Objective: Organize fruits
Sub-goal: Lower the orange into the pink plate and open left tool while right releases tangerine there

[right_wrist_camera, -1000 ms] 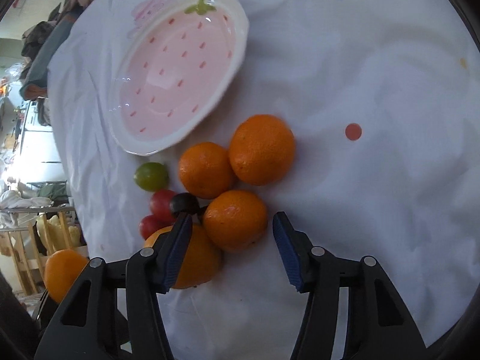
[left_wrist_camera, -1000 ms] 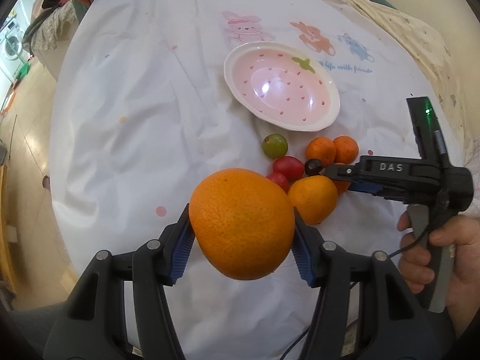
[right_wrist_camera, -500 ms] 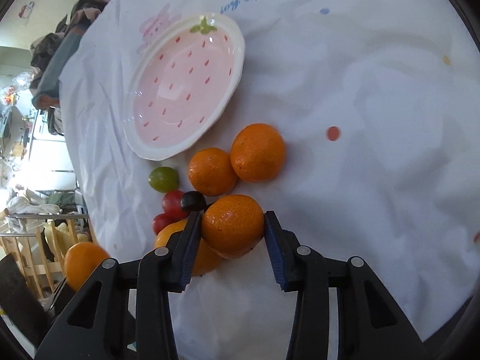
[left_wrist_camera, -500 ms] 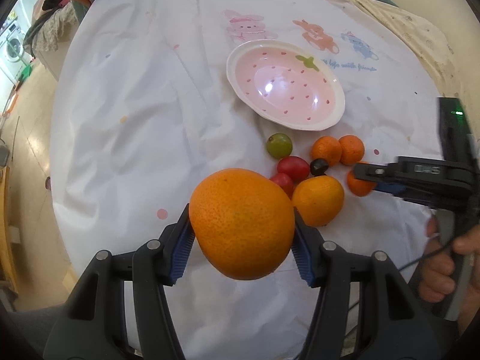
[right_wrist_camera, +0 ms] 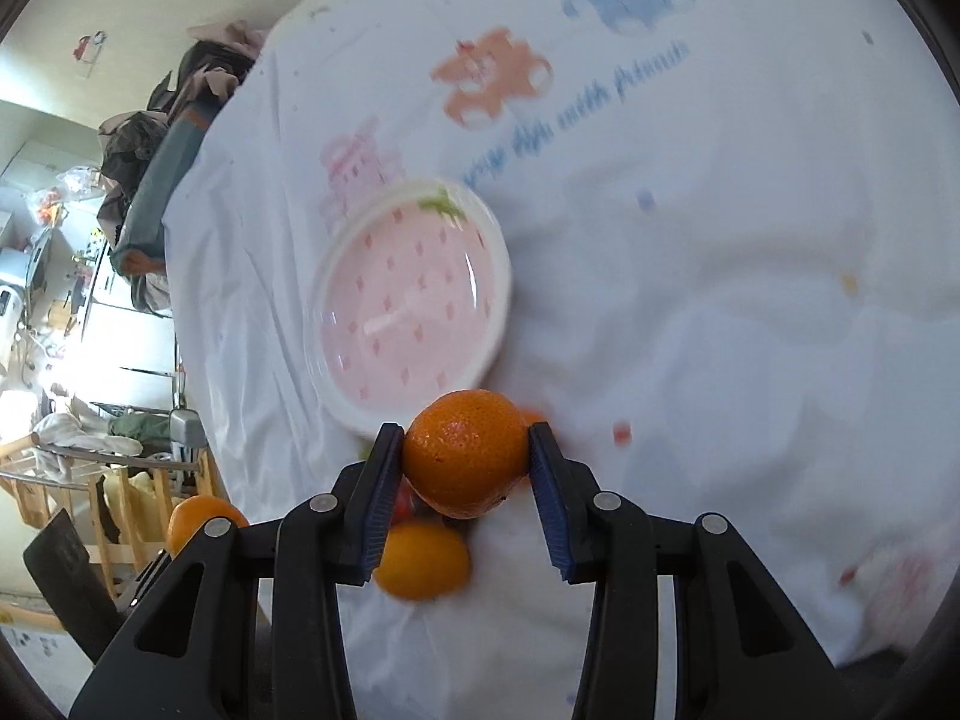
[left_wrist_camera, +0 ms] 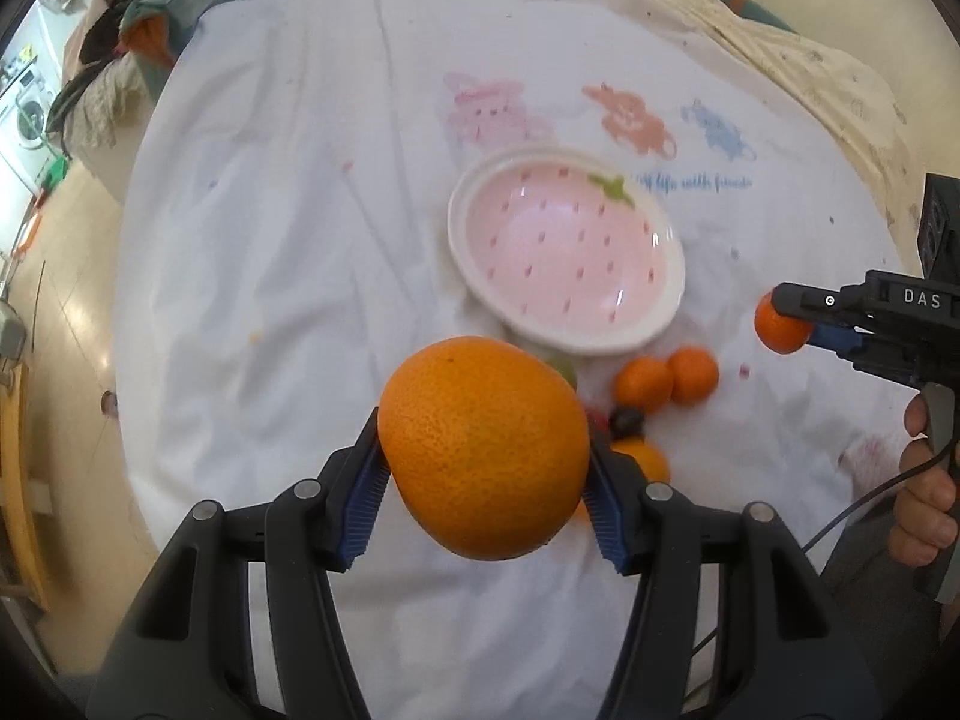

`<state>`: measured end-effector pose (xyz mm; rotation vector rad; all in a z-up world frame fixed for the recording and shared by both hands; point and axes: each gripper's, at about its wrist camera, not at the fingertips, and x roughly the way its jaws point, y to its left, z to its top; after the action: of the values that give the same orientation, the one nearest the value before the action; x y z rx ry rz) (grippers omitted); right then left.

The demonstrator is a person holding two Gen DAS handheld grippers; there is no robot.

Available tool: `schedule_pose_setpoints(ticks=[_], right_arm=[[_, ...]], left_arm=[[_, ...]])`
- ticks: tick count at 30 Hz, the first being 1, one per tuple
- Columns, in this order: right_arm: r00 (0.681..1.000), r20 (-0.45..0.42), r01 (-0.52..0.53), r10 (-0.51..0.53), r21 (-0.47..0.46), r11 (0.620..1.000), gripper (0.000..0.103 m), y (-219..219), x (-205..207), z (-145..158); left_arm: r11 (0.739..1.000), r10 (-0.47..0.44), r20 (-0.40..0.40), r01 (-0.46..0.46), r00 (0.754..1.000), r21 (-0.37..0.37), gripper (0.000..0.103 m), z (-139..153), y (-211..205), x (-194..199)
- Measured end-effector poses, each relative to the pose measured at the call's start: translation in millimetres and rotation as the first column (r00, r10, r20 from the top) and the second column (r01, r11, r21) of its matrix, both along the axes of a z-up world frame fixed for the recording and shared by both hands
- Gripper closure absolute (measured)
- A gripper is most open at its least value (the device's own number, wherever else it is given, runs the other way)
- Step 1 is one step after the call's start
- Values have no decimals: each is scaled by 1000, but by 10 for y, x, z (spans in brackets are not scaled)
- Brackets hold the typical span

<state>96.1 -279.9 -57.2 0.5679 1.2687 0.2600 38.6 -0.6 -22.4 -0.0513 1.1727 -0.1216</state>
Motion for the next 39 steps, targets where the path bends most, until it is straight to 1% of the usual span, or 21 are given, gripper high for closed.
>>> schedule_pose_setpoints(ticks=[2,4,7,9,13,17,20,22,24,27,31,33,35,37,38,39], right_arm=[[1000,24,-11,11,-6,1000,59,30,188,66],[999,45,-26,26,-18,1000,59,89,385,105],[997,59,-48,50,-26,999,59,157,653,93],[996,62,-58,59,-22,998,59,177,811,59],[997,28,-75,75,3,997,59,226,1097,-132],[994,-11,-104,104,-12,994,59,325,1335,-420],[992,-45,-116,117,22,993,59,389,1466,-647],[993,-58,-98,101,46,994,59,406,1516,-762],[995,-57,-83,87,72,994,59,414,1537,-795],[993,-59,-102,107,77,992,58,490,1565,-809],[992,-53,-109,114,80,991,57,533,1583,-804],[992,-59,-105,111,89,990,57,525,1585,-811],[993,-59,-91,98,105,990,57,506,1580,-809],[994,-54,-92,98,111,990,56,498,1574,-794],[994,-51,-93,98,106,990,55,495,1570,-782],[995,-43,-89,94,105,990,46,481,1564,-765]], left_arm=[[1000,5,-3,-5,1000,2,48,9,-20,191],[1000,0,12,0,1000,26,48,12,-69,381],[997,-24,39,21,999,69,48,-25,-189,700],[997,-34,42,31,999,71,48,-87,-243,850],[997,-41,19,40,999,67,48,-351,-328,1169],[998,-47,-22,48,999,48,48,-634,-403,1439],[997,-70,-36,71,997,22,48,-795,-484,1592],[997,-80,-41,80,996,17,48,-853,-521,1646],[997,-78,-46,80,996,23,48,-895,-542,1696],[997,-77,-57,78,995,29,48,-952,-544,1757],[997,-71,-64,72,995,17,47,-990,-520,1765],[997,-78,-66,80,995,21,47,-1000,-534,1761],[997,-75,-73,76,994,11,47,-1008,-531,1761],[997,-71,-69,71,995,5,44,-1001,-526,1756],[997,-74,-55,74,996,7,39,-977,-531,1760],[997,-76,-38,77,996,15,28,-939,-540,1757]])
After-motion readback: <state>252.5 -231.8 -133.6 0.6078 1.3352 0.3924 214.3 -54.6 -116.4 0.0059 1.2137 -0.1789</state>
